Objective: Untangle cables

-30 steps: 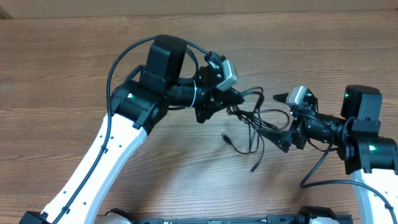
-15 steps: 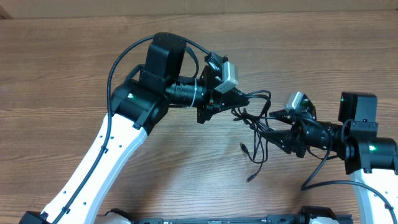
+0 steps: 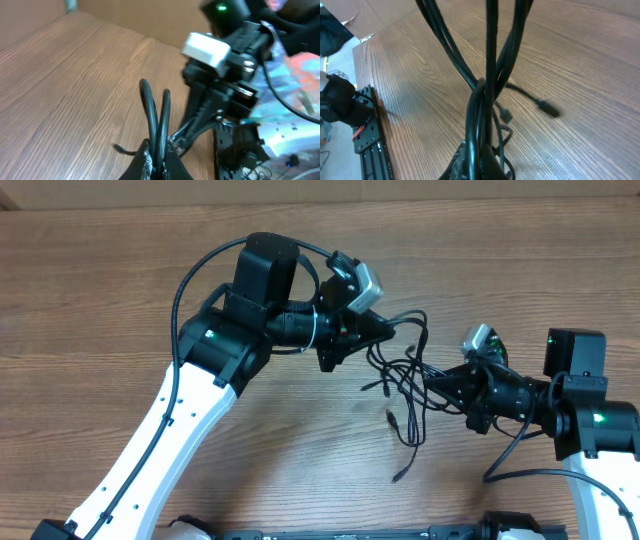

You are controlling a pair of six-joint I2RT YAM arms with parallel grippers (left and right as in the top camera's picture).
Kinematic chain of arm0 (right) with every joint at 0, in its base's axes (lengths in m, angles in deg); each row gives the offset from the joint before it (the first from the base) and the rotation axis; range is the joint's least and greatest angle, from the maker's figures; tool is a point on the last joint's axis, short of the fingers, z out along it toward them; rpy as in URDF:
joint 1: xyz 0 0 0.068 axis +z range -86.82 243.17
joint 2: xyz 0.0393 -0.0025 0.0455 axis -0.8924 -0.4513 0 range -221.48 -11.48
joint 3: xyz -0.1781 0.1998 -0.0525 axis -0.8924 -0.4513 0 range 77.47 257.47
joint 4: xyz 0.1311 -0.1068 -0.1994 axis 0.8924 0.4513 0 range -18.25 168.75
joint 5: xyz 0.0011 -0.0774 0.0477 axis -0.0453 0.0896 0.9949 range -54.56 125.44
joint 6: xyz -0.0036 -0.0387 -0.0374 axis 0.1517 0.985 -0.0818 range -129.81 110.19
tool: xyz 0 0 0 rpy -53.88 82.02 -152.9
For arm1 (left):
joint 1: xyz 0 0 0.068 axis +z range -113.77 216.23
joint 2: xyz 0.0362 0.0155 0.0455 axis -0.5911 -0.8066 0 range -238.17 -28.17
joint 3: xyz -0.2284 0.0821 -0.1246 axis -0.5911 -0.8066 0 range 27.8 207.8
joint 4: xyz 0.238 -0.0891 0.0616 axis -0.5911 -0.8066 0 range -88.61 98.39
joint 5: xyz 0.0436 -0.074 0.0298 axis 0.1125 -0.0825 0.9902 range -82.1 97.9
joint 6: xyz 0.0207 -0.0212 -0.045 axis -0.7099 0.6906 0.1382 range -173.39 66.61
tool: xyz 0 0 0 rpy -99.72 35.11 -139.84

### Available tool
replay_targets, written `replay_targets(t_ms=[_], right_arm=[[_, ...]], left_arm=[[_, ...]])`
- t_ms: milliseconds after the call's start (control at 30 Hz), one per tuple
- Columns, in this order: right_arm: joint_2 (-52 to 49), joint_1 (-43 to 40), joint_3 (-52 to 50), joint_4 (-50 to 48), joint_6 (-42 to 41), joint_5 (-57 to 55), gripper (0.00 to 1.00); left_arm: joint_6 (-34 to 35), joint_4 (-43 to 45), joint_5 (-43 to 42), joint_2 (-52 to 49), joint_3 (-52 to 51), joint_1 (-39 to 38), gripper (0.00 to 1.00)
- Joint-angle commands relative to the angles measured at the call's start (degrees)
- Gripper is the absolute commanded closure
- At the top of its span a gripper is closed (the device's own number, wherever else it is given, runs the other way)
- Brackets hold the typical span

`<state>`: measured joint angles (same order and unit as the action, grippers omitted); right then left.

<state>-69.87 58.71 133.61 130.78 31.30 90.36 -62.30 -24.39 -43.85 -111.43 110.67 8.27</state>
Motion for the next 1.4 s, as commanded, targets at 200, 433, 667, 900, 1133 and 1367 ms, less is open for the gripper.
replay_targets(t_ms=[200,433,667,900,1133,1367], right_arm=[[0.52,-0.04,0.26,-1.36,-7.37,4.68,0.96],[0.52,-0.04,5.14,-4.68,-8.79,16.61,0.96],[0.59,-0.04,12.48,-4.92,-9.9,18.29,0.96],[3.23,-0.11,14.86,-5.73,-10.05,17.38,0.96],[3.96,-0.11,14.86,-5.84,-13.27,9.44,0.96],[2.8,-0.11,14.82,-0.13,-30.69,-25.35,0.0]], left_arm=[[8.39,-0.72,9.29,0.76,0.48,2.62,0.96],[18.47,-3.69,17.9,0.76,0.48,5.53,0.96],[19.45,-6.86,17.94,0.76,0.48,8.31,0.96],[19.47,-9.29,21.14,0.76,0.48,10.95,0.96],[19.43,-9.44,22.51,0.76,0.48,12.61,0.96],[14.47,-7.17,16.26,0.79,0.48,12.74,0.96]])
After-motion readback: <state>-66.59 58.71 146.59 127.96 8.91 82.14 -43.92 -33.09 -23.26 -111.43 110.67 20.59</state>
